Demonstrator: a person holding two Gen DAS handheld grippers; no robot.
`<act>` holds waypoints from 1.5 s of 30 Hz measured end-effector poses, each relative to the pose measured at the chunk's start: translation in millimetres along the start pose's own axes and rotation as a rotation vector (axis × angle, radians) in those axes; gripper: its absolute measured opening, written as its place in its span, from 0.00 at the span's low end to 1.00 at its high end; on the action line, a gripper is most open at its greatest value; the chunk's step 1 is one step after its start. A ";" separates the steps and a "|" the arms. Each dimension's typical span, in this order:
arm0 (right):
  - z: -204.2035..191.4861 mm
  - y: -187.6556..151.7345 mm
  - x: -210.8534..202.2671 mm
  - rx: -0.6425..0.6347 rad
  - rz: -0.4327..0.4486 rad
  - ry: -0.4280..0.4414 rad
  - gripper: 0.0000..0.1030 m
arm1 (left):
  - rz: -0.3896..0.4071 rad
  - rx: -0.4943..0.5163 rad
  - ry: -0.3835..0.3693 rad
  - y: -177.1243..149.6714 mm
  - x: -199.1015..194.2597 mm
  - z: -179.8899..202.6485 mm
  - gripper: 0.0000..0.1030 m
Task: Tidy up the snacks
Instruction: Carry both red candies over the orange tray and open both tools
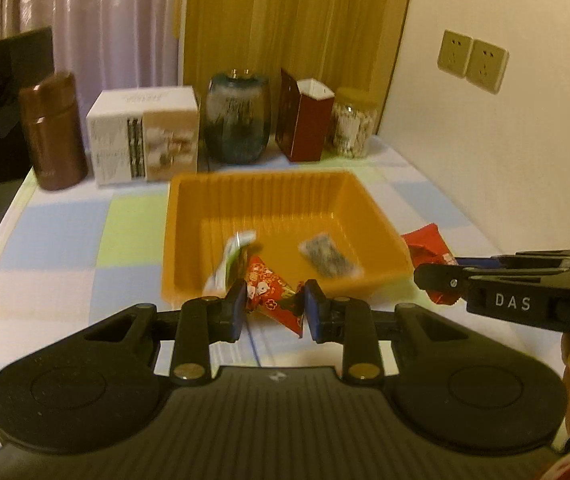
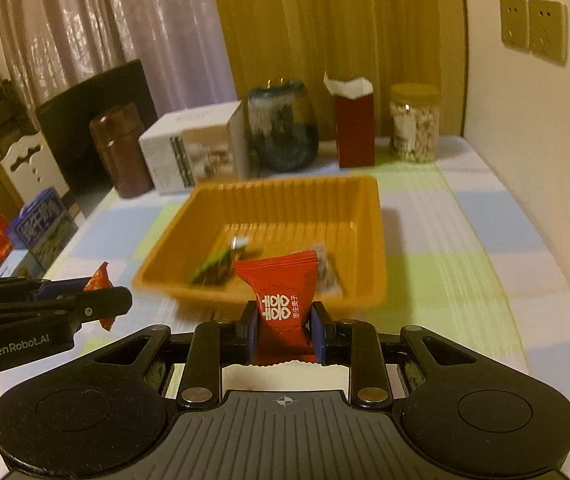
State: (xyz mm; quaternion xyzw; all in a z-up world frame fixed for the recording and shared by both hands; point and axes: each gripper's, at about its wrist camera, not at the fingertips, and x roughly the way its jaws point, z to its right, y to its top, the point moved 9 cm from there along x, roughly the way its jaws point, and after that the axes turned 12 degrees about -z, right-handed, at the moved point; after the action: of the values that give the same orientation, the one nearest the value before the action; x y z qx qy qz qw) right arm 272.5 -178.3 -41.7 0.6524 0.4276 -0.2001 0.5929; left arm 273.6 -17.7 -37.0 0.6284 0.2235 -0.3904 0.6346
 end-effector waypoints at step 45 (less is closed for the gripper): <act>10.6 78.3 70.3 0.146 0.047 0.094 0.73 | -0.032 -0.144 0.070 -3.1 41.1 -63.8 0.52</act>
State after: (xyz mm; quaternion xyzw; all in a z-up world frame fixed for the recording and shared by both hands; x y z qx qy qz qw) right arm 376.3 -160.4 -50.7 0.7125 0.4236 -0.1859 0.5276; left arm 308.8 35.8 -77.8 0.5910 0.2830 -0.3612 0.6635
